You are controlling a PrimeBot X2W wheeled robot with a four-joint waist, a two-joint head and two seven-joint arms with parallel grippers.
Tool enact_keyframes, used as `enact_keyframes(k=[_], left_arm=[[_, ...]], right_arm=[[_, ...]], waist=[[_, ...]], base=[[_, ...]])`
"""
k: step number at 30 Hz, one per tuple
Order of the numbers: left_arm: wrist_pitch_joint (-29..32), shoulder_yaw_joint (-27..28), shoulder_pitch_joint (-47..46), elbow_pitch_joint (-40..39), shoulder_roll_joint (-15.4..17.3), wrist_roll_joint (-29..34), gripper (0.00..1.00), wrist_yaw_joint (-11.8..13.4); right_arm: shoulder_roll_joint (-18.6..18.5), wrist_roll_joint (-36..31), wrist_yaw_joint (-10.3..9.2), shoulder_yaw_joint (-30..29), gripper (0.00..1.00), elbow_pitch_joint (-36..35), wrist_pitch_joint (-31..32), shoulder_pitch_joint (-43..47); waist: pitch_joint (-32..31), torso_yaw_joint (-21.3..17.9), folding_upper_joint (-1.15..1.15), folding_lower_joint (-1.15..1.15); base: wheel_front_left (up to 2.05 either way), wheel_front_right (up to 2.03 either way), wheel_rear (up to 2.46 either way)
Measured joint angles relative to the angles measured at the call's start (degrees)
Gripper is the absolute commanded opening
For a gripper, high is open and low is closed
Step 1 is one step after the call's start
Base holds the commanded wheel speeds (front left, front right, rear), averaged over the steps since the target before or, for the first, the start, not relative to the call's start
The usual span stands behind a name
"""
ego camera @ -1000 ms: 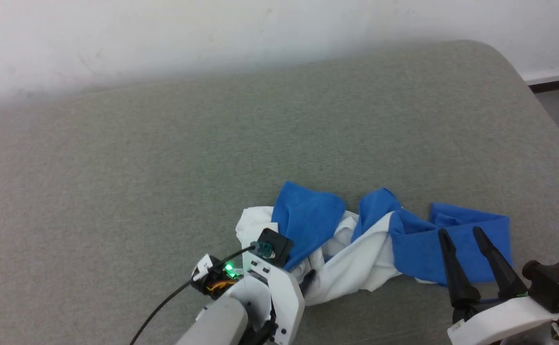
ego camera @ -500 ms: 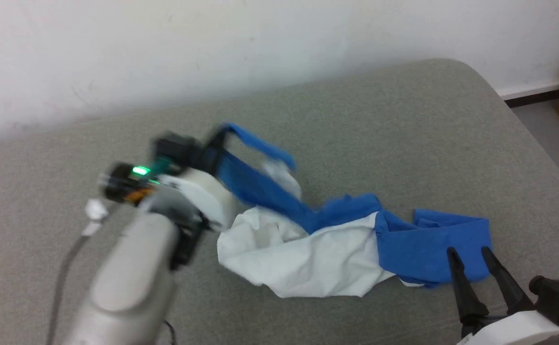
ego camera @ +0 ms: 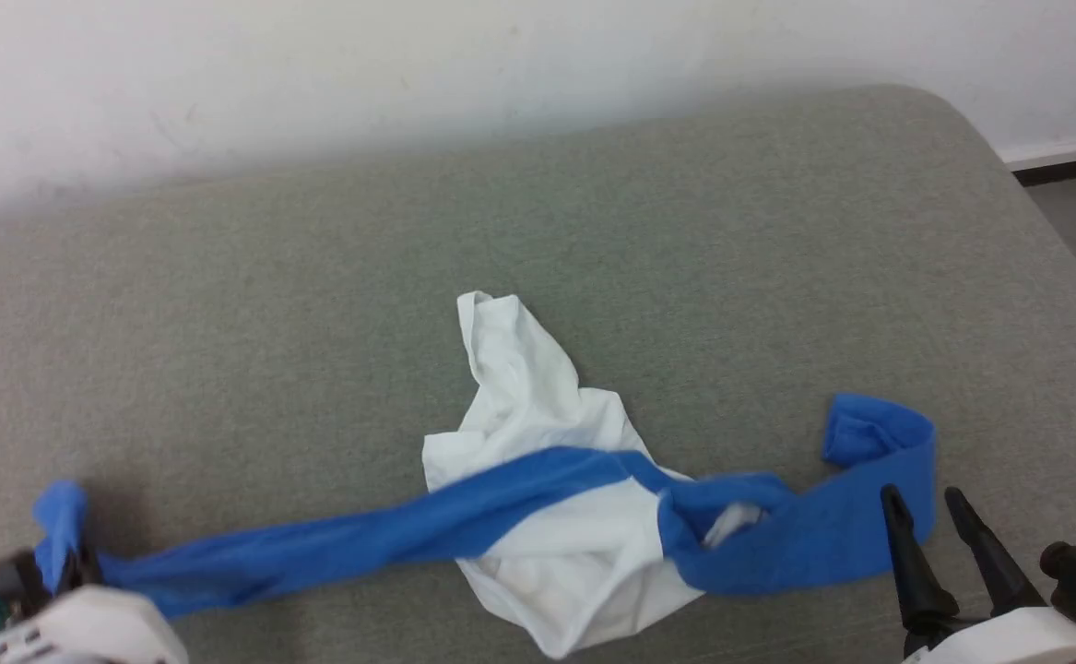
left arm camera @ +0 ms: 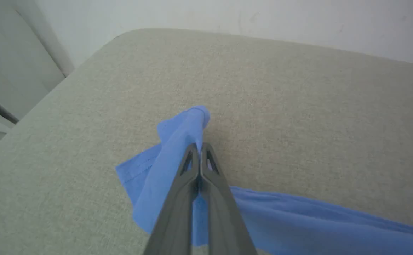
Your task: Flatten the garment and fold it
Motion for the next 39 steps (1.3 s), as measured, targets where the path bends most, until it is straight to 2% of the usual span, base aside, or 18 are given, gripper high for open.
enact_keyframes(k=[2,3,4,7,10,15,23,26,30,31,32,35,39], left_arm=[[0.67,0.34,3.23,-0.31,-0.38,-0.37,0.0,0.52],[1.08,0.26,4.22,-0.73,-0.99,-0.89,0.37,0.55],[1.24,0.02,4.8,-1.05,-1.56,-1.2,1.0,0.55],[0.42,-1.29,5.0,-2.66,-2.43,-1.19,1.0,0.04],[-2.08,-3.57,4.34,-5.25,-3.36,-0.63,1.0,-1.49],[-3.45,-10.78,0.01,-8.79,-5.02,1.82,1.0,-5.93],[7.4,-24.64,-6.19,-4.3,-7.02,3.87,1.0,-15.14],[11.43,-26.93,-7.54,-1.34,-6.9,3.98,1.0,-16.89],[16.21,-28.46,-9.18,1.83,-6.55,3.98,1.0,-17.78],[17.03,-28.76,-9.53,2.25,-6.38,3.97,0.46,-18.23],[17.08,-28.87,-9.76,2.36,-6.31,3.97,0.0,-18.48],[17.23,-29.15,-10.79,1.77,-5.94,3.79,0.0,-19.83],[14.45,-28.48,-12.63,-1.81,-5.06,4.26,0.0,-19.81]], right_arm=[[0.01,0.0,0.0,-0.21,1.0,0.19,-0.11,-0.03],[0.01,-0.01,0.0,-0.4,1.0,0.24,-0.11,-0.06],[0.02,-0.02,0.0,-0.45,1.0,0.27,-0.11,-0.15],[0.03,-0.44,0.0,-0.45,1.0,0.22,0.02,-0.63],[0.02,-0.65,0.0,-0.51,1.0,-0.04,0.25,-1.29],[0.01,-1.1,0.0,-0.78,1.0,-0.23,1.03,-1.33],[0.01,-1.12,0.0,-0.37,1.0,-0.54,1.63,-1.32],[0.01,-1.09,0.0,-0.35,1.0,-0.51,1.69,-1.32],[0.01,-1.02,0.0,-0.55,1.0,-0.07,1.67,-1.33],[0.01,-1.01,0.0,-0.48,1.0,0.04,1.64,-1.33],[0.0,-0.97,0.0,-0.38,1.0,0.16,1.6,-1.33],[0.01,-0.92,0.0,-0.27,1.0,0.77,1.58,-1.34],[0.01,-0.78,0.0,-0.41,1.0,1.33,1.54,-1.36]], waist=[[0.36,0.64,0.0,0.0],[0.52,1.02,0.0,0.0],[0.66,1.4,0.0,0.0],[0.97,2.41,0.0,0.0],[0.84,3.02,0.0,0.01],[-0.08,3.09,0.0,0.0],[0.01,1.78,0.0,0.0],[0.42,1.08,0.0,0.0],[1.18,0.44,0.0,0.0],[1.33,0.33,0.0,0.0],[1.45,0.2,0.0,0.0],[1.48,-0.02,0.0,0.0],[1.23,0.23,0.0,0.0]], base=[[0.0,0.0,0.0],[0.0,0.0,0.0],[0.0,0.0,0.0],[0.0,0.0,0.0],[0.0,0.0,0.0],[0.0,0.0,0.0],[0.0,0.0,0.0],[0.0,0.0,0.0],[0.0,0.0,0.0],[0.0,0.0,0.0],[0.0,0.0,0.0],[0.0,0.0,0.0],[0.0,0.0,0.0]])
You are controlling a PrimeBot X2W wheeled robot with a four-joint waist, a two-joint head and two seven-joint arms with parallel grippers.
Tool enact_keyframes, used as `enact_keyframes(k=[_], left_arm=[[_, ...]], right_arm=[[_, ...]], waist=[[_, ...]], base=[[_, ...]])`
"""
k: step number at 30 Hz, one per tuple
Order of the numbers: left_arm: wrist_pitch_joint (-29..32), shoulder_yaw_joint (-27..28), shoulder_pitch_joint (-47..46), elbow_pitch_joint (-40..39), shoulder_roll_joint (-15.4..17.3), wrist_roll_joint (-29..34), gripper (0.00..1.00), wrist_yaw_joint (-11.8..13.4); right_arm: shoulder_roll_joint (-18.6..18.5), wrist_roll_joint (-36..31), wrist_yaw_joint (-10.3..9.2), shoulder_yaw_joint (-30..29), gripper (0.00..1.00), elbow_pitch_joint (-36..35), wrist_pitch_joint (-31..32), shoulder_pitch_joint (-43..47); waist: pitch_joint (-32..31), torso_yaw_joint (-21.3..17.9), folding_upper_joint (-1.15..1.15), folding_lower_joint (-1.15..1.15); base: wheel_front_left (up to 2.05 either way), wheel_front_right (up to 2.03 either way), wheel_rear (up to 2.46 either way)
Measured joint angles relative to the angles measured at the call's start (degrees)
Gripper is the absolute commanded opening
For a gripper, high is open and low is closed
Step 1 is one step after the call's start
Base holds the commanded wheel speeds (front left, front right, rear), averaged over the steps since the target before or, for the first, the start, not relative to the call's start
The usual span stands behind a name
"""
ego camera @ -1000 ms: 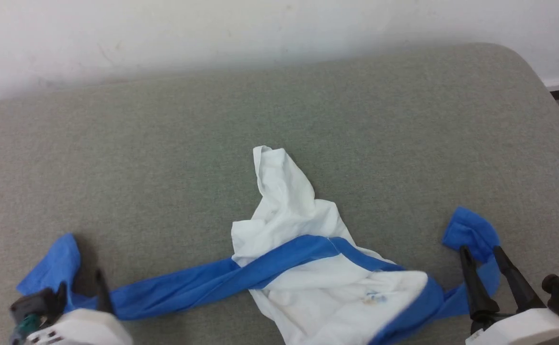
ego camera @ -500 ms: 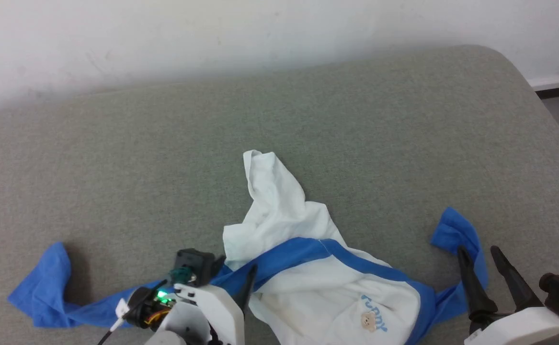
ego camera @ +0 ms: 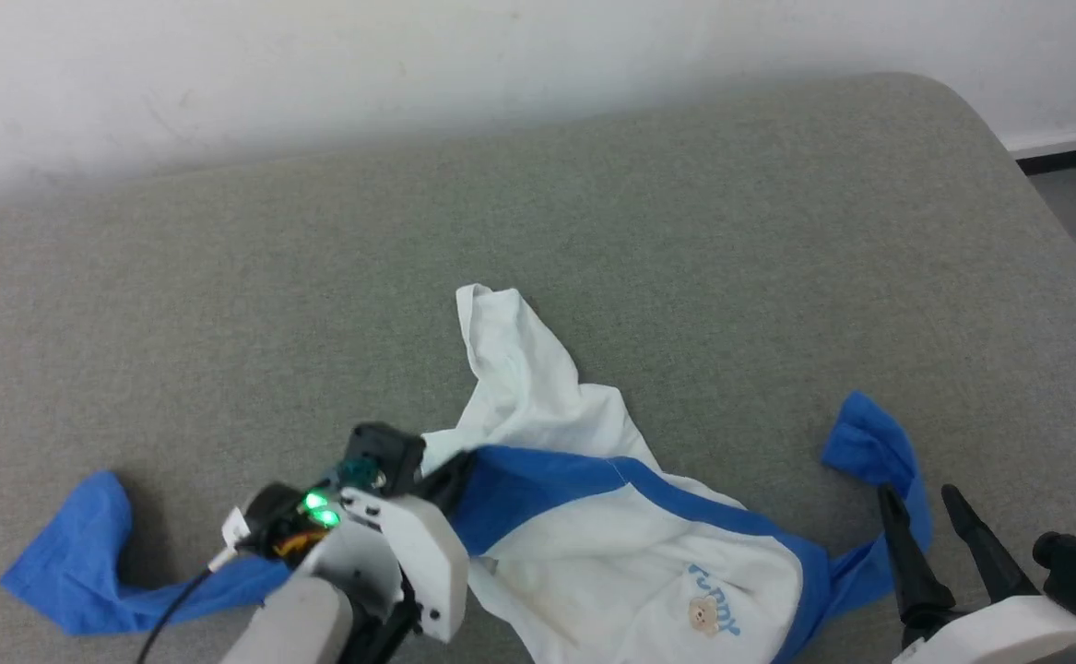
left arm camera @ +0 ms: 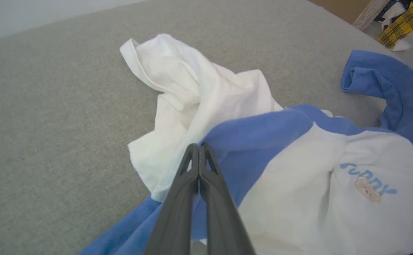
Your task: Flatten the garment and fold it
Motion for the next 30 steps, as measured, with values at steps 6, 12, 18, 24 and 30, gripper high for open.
enact_keyframes(k=[6,12,18,24,30], left_arm=[[-3.63,3.28,-3.14,-6.38,2.24,1.53,0.0,2.16],[-2.82,10.12,3.63,-14.0,5.08,0.11,0.0,9.22],[-1.57,17.67,18.78,-16.52,6.65,-3.31,0.0,16.74],[-2.05,18.91,24.57,-9.45,4.69,-7.55,0.0,17.0],[-6.83,18.53,22.44,-0.65,1.14,-10.06,1.0,14.02]], right_arm=[[0.0,-0.01,0.0,-0.27,1.0,0.74,0.12,-0.03],[0.0,-0.08,0.0,-1.0,1.0,0.93,0.52,0.08],[0.0,0.34,0.0,-1.29,1.0,1.03,0.53,0.41],[0.01,0.24,0.0,-1.09,1.0,0.83,0.56,0.26],[0.02,-0.41,0.0,-0.97,1.0,-0.12,1.08,-0.07]], waist=[[-0.74,0.59,0.0,0.0],[-1.6,0.71,0.0,0.0],[-1.79,1.95,0.0,0.0],[-1.25,3.74,0.0,0.0],[-1.1,4.7,0.0,0.0]], base=[[0.0,0.0,0.0],[0.0,0.0,0.0],[0.0,0.0,0.0],[0.0,0.0,0.0],[0.0,0.0,0.0]])
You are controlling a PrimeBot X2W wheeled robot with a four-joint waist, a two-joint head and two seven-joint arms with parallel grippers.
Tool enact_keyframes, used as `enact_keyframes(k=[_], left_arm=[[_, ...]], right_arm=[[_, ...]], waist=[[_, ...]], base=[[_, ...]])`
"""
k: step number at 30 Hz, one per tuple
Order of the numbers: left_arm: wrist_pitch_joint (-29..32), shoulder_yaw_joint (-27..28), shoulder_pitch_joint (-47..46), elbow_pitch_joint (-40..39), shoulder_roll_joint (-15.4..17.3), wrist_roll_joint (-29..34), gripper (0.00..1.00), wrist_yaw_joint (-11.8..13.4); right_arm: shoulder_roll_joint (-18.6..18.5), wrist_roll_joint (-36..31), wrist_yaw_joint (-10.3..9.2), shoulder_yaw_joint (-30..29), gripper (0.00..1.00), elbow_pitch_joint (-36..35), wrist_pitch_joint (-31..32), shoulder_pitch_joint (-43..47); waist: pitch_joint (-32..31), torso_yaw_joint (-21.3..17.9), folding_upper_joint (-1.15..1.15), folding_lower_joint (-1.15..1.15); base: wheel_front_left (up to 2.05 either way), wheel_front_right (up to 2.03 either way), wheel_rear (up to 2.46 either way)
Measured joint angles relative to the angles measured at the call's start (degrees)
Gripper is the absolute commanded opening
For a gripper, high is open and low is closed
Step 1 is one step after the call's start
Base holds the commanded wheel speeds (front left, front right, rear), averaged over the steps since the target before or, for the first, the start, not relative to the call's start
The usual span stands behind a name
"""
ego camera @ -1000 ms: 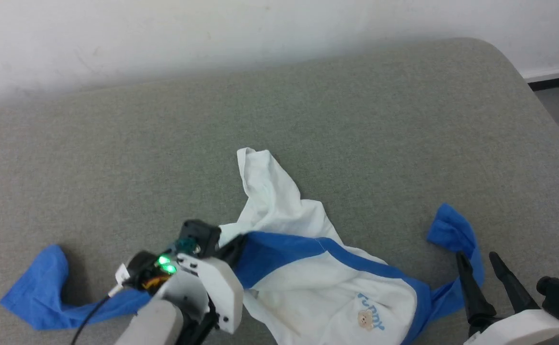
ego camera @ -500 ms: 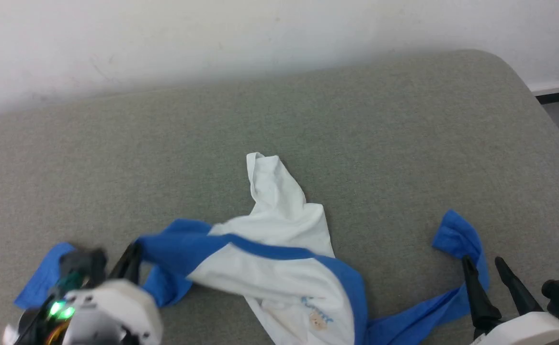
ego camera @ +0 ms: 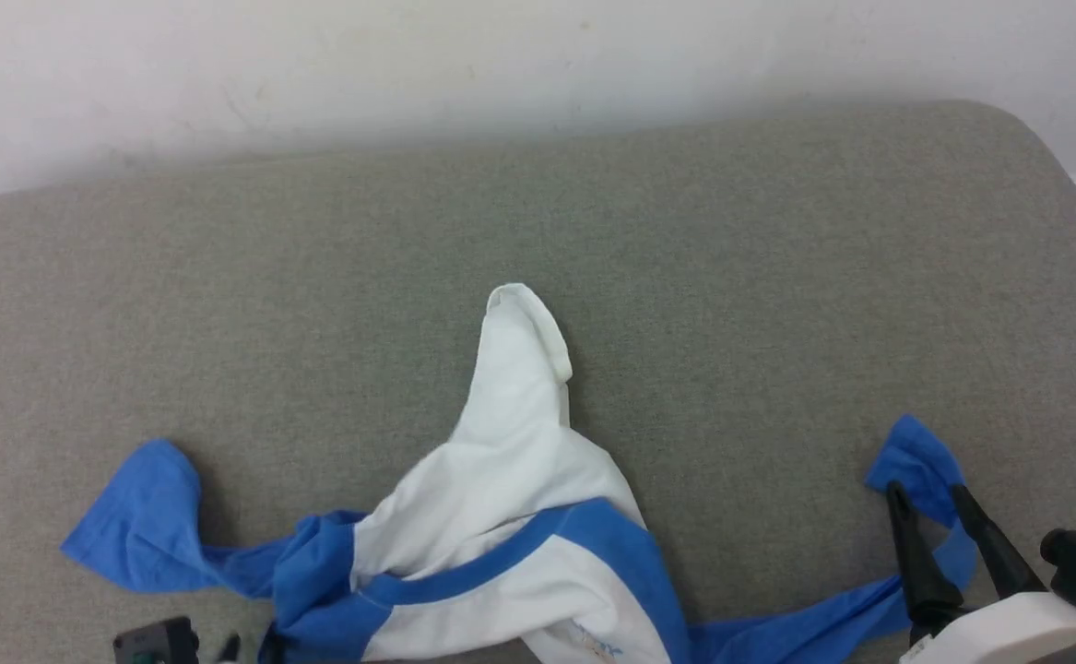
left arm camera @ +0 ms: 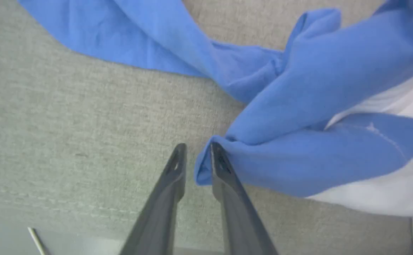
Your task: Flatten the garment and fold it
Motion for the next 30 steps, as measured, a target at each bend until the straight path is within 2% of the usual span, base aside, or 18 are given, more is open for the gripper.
enact_keyframes(k=[7,11,14,17,22,26,30], left_arm=[[-11.96,1.27,-6.08,-2.96,-0.81,2.22,1.0,-0.92],[-13.13,-1.56,-12.57,-5.16,-0.25,4.78,1.0,-2.81],[-11.33,-5.75,-19.93,-4.89,-0.52,6.76,1.0,-5.73],[-8.69,-10.2,-28.86,-2.65,-2.08,7.42,1.0,-9.9],[-2.32,-16.95,-43.11,6.88,-4.79,9.24,1.0,-15.92],[5.38,-22.69,-50.92,16.94,-5.49,10.45,1.0,-18.39],[14.58,-28.32,-55.2,27.13,-5.34,10.88,1.0,-19.17]], right_arm=[[-0.01,-0.27,0.0,-0.27,1.0,-0.93,0.52,0.06],[-0.01,-0.26,0.0,-0.42,1.0,-1.26,0.58,0.08],[-0.02,-0.31,0.0,-0.35,1.0,-1.75,0.69,-0.14],[-0.02,-0.41,0.0,-0.21,1.0,-2.32,1.02,-1.33],[-0.03,-0.43,0.0,0.38,1.0,-2.35,0.99,-3.39],[-0.02,-0.08,0.0,1.21,1.0,-1.48,0.41,-4.61],[-0.01,0.33,0.0,2.02,1.0,0.76,-0.37,-4.98]], waist=[[-0.68,-0.13,0.0,0.0],[-0.38,-0.19,0.0,0.0],[0.44,-0.31,0.0,0.0],[1.75,-0.61,0.0,0.0],[4.52,-1.68,0.0,0.01],[6.71,-3.28,0.0,0.01],[8.19,-5.47,0.0,0.01]], base=[[0.0,0.0,0.0],[0.0,0.0,0.0],[0.0,0.0,0.0],[0.0,0.0,0.0],[0.0,0.0,0.0],[0.0,0.0,0.0],[0.0,0.0,0.0]])
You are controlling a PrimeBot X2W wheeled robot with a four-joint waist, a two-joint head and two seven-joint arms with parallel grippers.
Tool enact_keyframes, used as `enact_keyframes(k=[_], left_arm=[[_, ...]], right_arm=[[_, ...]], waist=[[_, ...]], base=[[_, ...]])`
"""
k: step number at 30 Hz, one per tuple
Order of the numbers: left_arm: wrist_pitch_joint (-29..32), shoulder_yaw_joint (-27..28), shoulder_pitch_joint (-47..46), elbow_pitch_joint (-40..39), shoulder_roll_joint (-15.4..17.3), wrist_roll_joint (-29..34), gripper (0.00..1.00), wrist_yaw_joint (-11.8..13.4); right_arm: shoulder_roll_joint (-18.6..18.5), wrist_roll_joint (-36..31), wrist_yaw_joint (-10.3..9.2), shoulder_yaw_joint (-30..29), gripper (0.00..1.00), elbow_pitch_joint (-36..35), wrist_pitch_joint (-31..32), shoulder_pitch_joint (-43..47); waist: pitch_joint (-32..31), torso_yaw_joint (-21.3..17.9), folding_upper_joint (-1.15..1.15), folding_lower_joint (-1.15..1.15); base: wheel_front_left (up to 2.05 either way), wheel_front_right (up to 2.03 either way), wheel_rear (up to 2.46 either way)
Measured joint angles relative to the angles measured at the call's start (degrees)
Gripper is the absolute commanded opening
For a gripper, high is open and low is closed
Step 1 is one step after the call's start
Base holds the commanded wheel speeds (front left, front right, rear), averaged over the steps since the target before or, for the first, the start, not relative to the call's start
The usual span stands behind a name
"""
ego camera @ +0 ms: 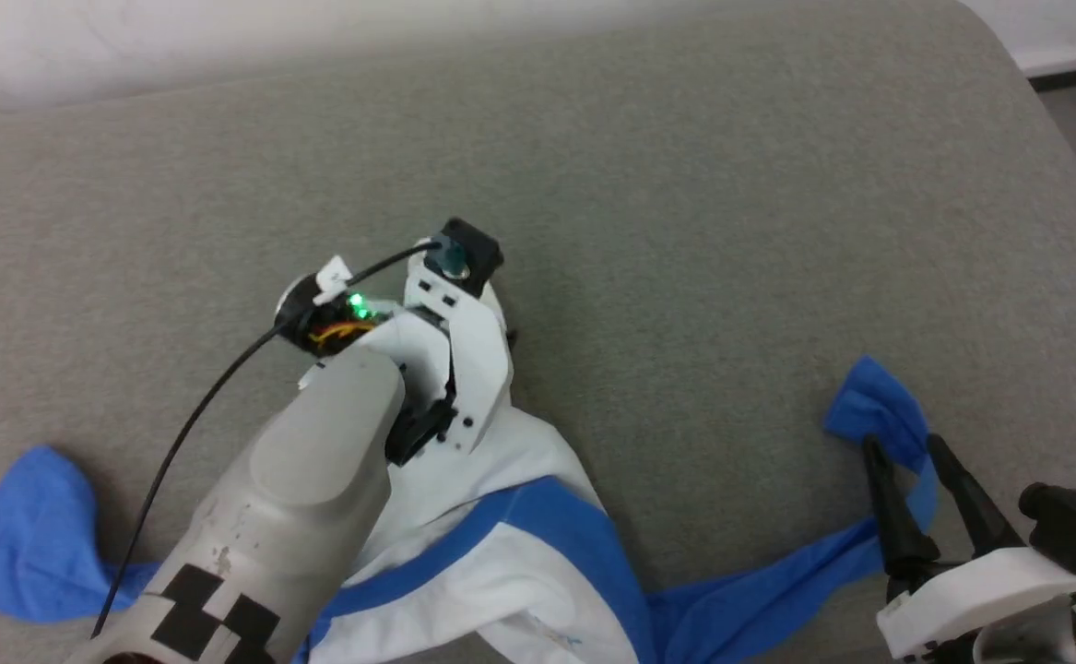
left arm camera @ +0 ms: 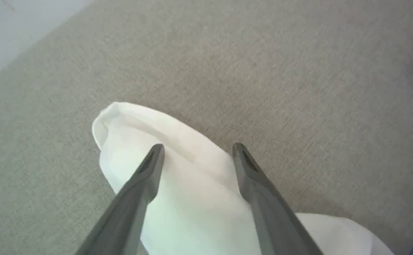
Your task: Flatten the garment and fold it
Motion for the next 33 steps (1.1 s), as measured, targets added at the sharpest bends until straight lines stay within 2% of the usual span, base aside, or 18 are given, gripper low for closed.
enact_keyframes(k=[3,6,7,8,9,10,13,18,20,24,27,30,33], left_arm=[[6.82,-3.37,-1.01,6.16,0.04,-0.91,1.0,-0.04],[12.94,-6.28,-3.87,9.11,0.23,-3.32,1.0,-0.07],[15.13,-7.47,-4.74,9.76,0.4,-4.47,0.78,-0.07],[17.23,-9.1,-5.54,9.98,0.6,-5.36,0.45,-0.05],[19.34,-10.85,-6.3,9.9,0.85,-6.45,0.2,-0.04],[21.34,-12.67,-6.8,9.58,1.29,-7.93,0.0,0.01],[22.97,-16.82,-7.28,6.99,3.48,-11.44,0.0,0.01],[12.24,-17.27,-7.86,6.15,6.24,-12.12,0.0,-0.56],[7.46,-15.8,-9.66,7.04,6.64,-11.72,0.0,0.15],[-2.42,-8.72,-17.67,8.56,6.23,-13.25,0.0,4.35],[-9.7,-5.56,-23.92,9.68,6.09,-13.47,0.0,6.6],[-14.91,-4.05,-28.17,12.36,6.62,-12.69,0.0,7.6],[-16.4,-2.96,-30.44,16.68,7.47,-12.81,0.0,8.01]], right_arm=[[-0.01,0.46,-0.01,0.75,1.0,1.44,-0.73,-0.31],[0.03,0.48,0.0,1.41,1.0,2.3,-1.13,-0.77],[0.01,0.44,0.0,1.32,1.0,2.6,-1.18,-0.83],[-0.01,0.4,0.0,1.27,1.0,2.83,-1.2,-0.88],[0.0,0.4,0.0,1.27,1.0,3.05,-1.21,-0.97],[0.02,0.37,0.0,1.27,1.0,3.21,-1.22,-1.08],[-0.01,0.35,0.0,0.94,1.0,3.56,-1.21,-1.12],[-0.01,-0.22,0.0,-0.02,1.0,4.06,-0.82,-1.01],[-0.02,-0.48,-0.01,-0.05,1.0,3.94,-0.54,-0.99],[-0.01,-0.7,-0.01,0.19,1.0,2.77,-0.12,-1.03],[0.0,-0.69,-0.01,0.93,1.0,2.14,0.2,-1.35],[0.01,-0.6,-0.01,1.54,1.0,2.11,0.3,-2.04],[0.01,0.02,0.0,2.37,1.0,2.43,0.14,-2.88]], waist=[[0.8,-1.61,0.0,0.01],[1.31,-3.15,0.0,-0.02],[1.46,-3.64,0.0,-0.02],[1.58,-4.07,0.0,-0.02],[1.67,-4.46,0.0,-0.02],[1.75,-4.83,0.0,-0.02],[1.67,-5.46,0.0,-0.02],[0.64,-4.87,0.0,0.0],[-0.09,-4.23,0.0,0.01],[-1.03,-2.84,0.0,0.0],[-0.39,-2.44,0.0,0.0],[0.77,-2.51,0.0,-0.01],[2.42,-3.03,0.0,0.0]], base=[[0.0,0.0,0.0],[0.0,0.0,0.0],[0.0,0.0,0.0],[0.0,0.0,0.0],[0.0,0.0,0.0],[0.0,0.0,0.0],[0.0,0.0,0.0],[0.0,0.0,0.0],[0.0,0.0,0.0],[0.0,0.0,0.0],[0.0,0.0,0.0],[0.0,0.0,0.0],[0.0,0.0,0.0]])
